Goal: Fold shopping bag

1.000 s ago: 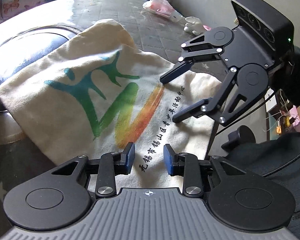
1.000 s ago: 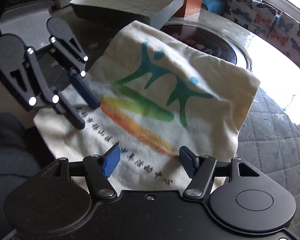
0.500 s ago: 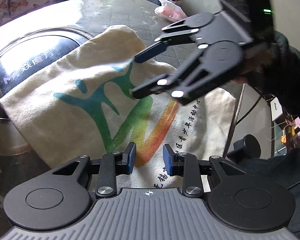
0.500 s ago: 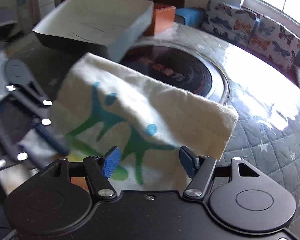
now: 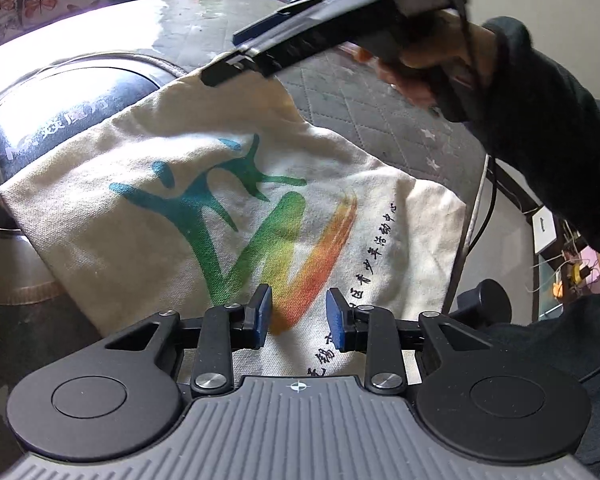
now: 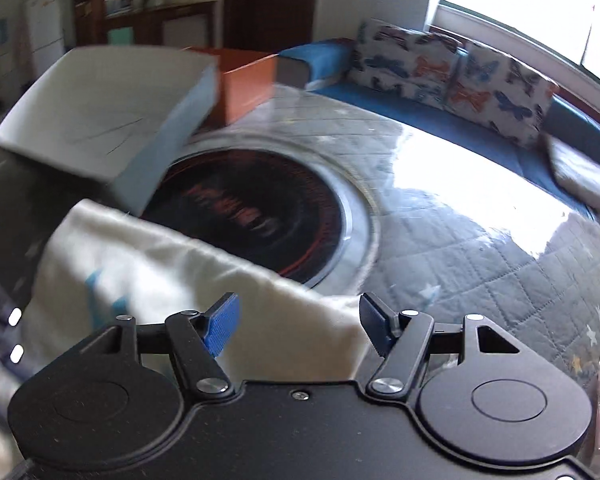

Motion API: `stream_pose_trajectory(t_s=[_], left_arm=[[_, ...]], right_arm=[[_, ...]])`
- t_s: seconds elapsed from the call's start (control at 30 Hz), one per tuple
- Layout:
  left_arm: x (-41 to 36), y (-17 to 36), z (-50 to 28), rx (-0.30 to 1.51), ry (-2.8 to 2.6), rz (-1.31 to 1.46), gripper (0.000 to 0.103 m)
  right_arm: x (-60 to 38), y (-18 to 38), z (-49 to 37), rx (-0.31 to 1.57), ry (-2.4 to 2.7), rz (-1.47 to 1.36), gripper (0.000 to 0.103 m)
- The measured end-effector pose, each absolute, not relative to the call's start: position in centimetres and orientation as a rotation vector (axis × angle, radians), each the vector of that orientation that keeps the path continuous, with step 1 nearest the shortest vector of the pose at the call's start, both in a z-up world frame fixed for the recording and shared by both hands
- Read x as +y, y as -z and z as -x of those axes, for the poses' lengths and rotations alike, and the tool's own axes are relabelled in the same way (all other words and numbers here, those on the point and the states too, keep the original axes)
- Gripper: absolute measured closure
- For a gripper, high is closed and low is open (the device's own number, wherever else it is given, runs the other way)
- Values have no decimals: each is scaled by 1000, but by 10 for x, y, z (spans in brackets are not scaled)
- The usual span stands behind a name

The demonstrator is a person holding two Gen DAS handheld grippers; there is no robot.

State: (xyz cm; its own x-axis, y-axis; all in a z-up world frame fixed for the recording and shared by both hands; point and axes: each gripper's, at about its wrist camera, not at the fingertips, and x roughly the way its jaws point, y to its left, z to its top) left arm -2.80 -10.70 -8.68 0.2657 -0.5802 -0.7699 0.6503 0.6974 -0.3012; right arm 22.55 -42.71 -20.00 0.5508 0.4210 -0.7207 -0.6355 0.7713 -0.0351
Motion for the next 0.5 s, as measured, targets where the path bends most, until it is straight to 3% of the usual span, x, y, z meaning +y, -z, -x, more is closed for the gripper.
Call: stream_pose_trajectory(t_s=[0.1,0.37,0.5], left_arm=[[-106,87,27,1004,834,-71,72],[-106,91,18,1018,842,-63,72],[-106,84,11,1009,824,-64,72]], right_arm=[[-420,208,-235,774,-648,304,34],[-416,213,-235,839,-690,363,58],[-423,211,-222,874,-694,384,64]])
